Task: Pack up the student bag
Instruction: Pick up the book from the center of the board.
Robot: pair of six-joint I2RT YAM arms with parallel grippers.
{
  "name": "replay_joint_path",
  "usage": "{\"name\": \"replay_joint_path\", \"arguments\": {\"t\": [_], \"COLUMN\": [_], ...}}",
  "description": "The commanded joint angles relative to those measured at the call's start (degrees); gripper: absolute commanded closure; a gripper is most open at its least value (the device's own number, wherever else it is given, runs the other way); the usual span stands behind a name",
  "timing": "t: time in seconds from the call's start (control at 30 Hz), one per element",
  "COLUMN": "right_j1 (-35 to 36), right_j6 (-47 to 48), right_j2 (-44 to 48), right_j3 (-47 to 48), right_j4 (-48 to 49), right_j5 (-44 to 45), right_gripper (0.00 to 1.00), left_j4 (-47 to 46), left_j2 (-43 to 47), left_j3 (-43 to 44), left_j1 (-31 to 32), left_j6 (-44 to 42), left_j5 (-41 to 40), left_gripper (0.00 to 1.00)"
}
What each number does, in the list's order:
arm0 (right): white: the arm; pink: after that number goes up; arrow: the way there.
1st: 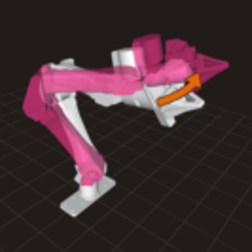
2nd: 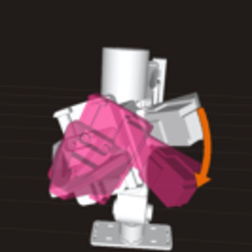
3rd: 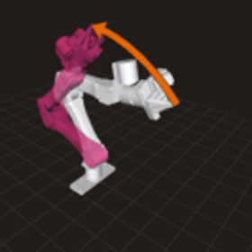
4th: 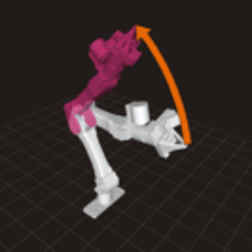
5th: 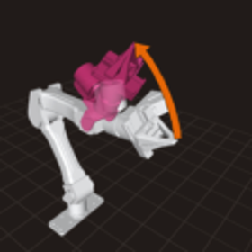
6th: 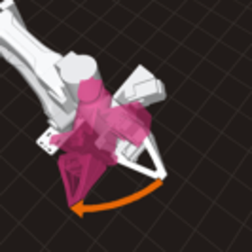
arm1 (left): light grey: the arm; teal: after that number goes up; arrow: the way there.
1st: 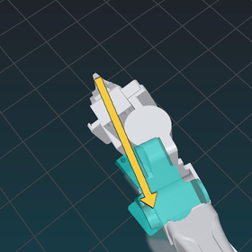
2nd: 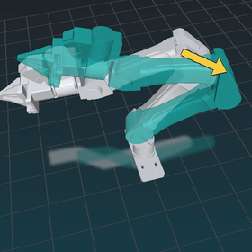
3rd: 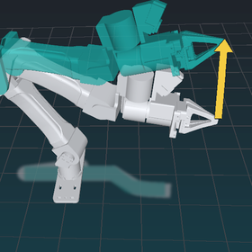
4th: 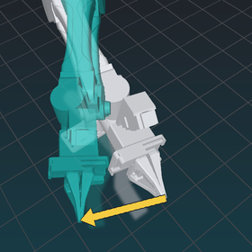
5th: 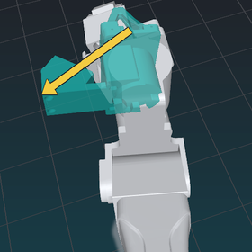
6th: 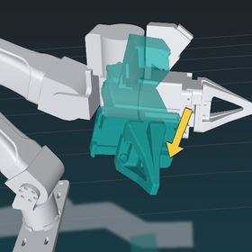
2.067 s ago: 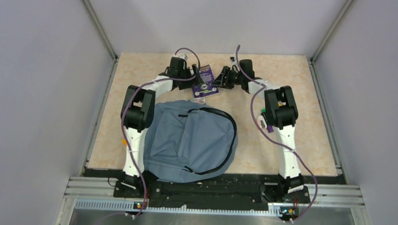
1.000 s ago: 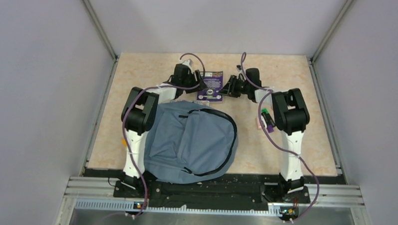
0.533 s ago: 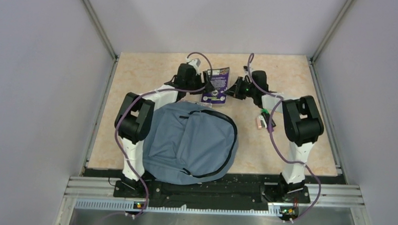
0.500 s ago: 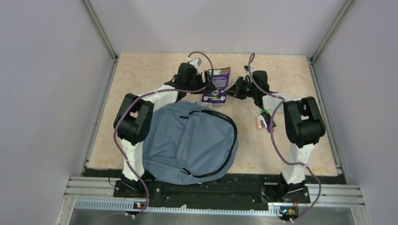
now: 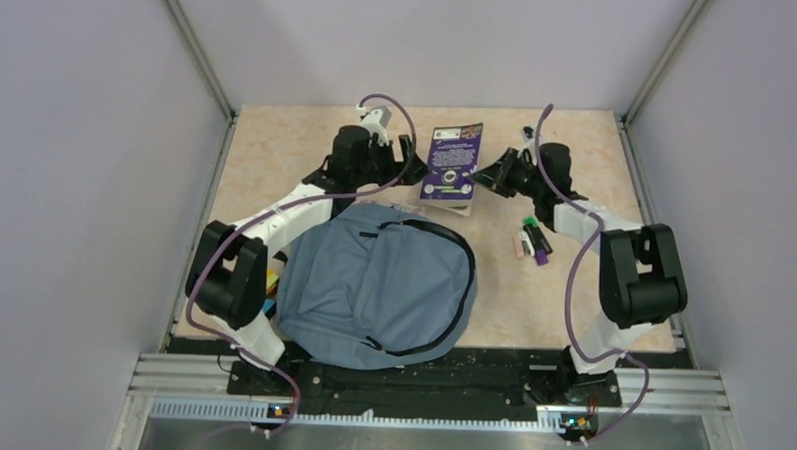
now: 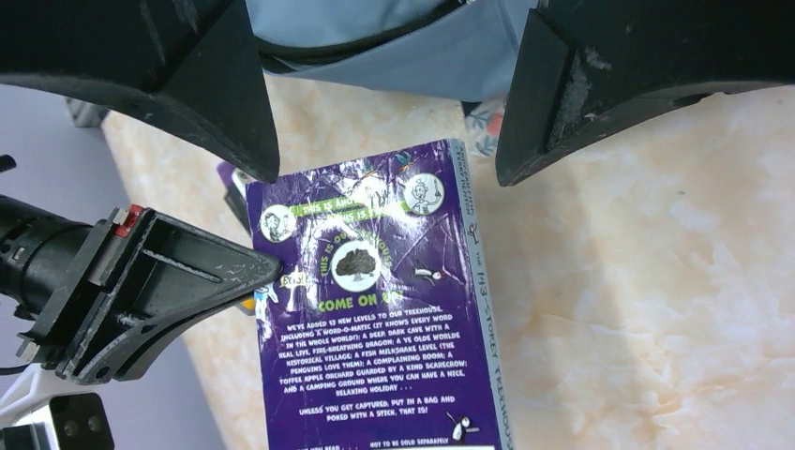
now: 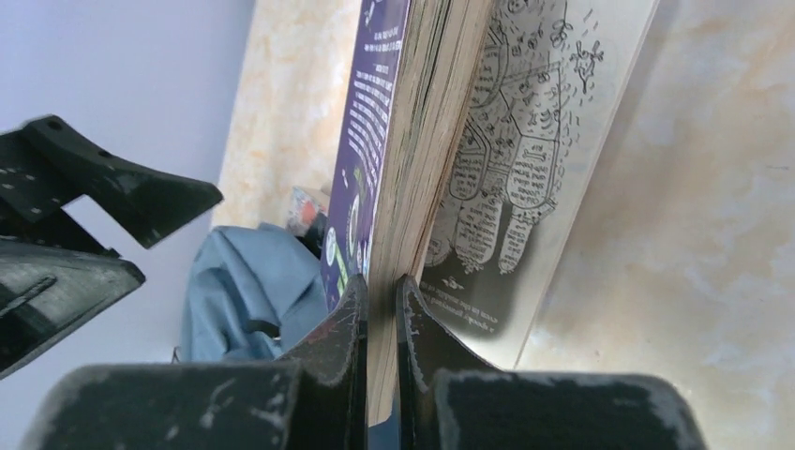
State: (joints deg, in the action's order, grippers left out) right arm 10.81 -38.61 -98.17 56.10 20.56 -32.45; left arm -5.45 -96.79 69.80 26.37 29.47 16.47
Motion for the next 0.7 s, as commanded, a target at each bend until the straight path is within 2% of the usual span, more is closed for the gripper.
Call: {"name": "replay_joint_path", "arguments": {"t": [0.0, 0.17, 0.4, 0.57, 0.67], "right_j1": [-0.24, -0.24, -0.24, -0.19, -0.06], "right_j6": [-2.27, -3.38, -1.47, -0.85, -0.27], "right_j2": [10.07, 16.36, 23.94, 29.68, 32.61], "right_j3": [-0.24, -1.01, -3.96, -7.31, -8.07], "right_j4": [8.72, 10.12, 9.19, 9.19, 8.67], "right_j5": [-1.5, -2.5, -4.49, -6.27, -5.75], "right_gripper": [1.0, 1.0, 1.0, 1.0, 1.0], "left_j4": [-8.99, -15.2, -21.6, -31.85, -33.4], "left_j2": [6.16, 9.89, 10.76, 7.51, 6.12], "left_j3": [-4.13, -9.23, -11.28, -10.21, -9.74], "left_j1": [-0.16, -0.08, -0.18, -0.22, 0.16], "left_j6": [5.92, 10.74, 13.69, 20.44, 21.72], "left_j5": [3.68, 6.05, 9.98, 18.22, 18.85], "left_gripper": [0.1, 0.09, 0.09, 0.07, 0.05]}}
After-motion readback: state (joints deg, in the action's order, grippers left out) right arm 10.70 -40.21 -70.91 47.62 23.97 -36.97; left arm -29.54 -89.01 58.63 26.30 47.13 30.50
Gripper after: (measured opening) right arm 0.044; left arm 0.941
